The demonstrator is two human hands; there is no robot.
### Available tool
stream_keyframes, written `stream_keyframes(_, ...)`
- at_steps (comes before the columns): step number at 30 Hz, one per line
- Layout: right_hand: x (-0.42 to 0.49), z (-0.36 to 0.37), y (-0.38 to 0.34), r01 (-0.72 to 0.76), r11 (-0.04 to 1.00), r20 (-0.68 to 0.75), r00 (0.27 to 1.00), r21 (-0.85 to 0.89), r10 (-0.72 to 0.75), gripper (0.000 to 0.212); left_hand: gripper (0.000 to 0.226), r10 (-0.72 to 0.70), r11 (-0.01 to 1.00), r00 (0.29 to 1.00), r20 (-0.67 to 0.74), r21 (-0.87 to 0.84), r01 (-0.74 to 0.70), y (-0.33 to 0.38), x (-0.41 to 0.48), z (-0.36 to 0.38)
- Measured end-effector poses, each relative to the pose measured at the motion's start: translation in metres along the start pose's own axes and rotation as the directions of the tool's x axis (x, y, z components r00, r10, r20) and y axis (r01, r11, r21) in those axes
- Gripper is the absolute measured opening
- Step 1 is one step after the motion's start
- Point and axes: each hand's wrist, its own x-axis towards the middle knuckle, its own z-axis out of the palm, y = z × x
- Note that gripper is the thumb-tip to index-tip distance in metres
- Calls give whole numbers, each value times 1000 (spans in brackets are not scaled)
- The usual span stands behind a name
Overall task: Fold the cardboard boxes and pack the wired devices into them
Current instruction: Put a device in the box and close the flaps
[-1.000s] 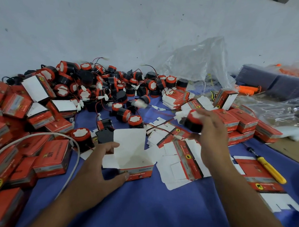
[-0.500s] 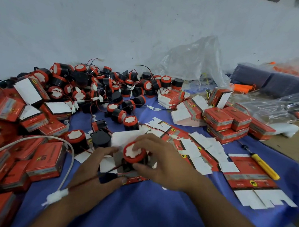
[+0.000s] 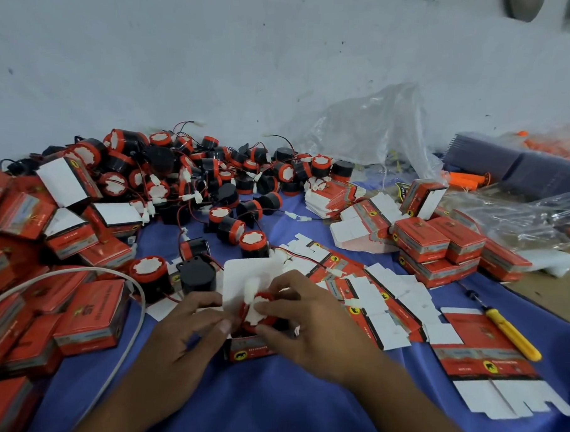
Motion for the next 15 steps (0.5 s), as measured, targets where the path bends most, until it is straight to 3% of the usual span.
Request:
stream_keyframes(7,2,8,-2,-9,997,-20,1000,79,11,19,8,-41,998,999,-22,-45,40,1,-1,0)
stream_keyframes(11,3,4,-3,15,1000,-3,1000,4,-15,29,7,-66,997,998,-16,-51,65,1,-1,0)
stream_keyframes(15,4,-2,-4,32,999,13,999,14,-32,24,15,-90,993,996,-12,-84,89,1,0,0)
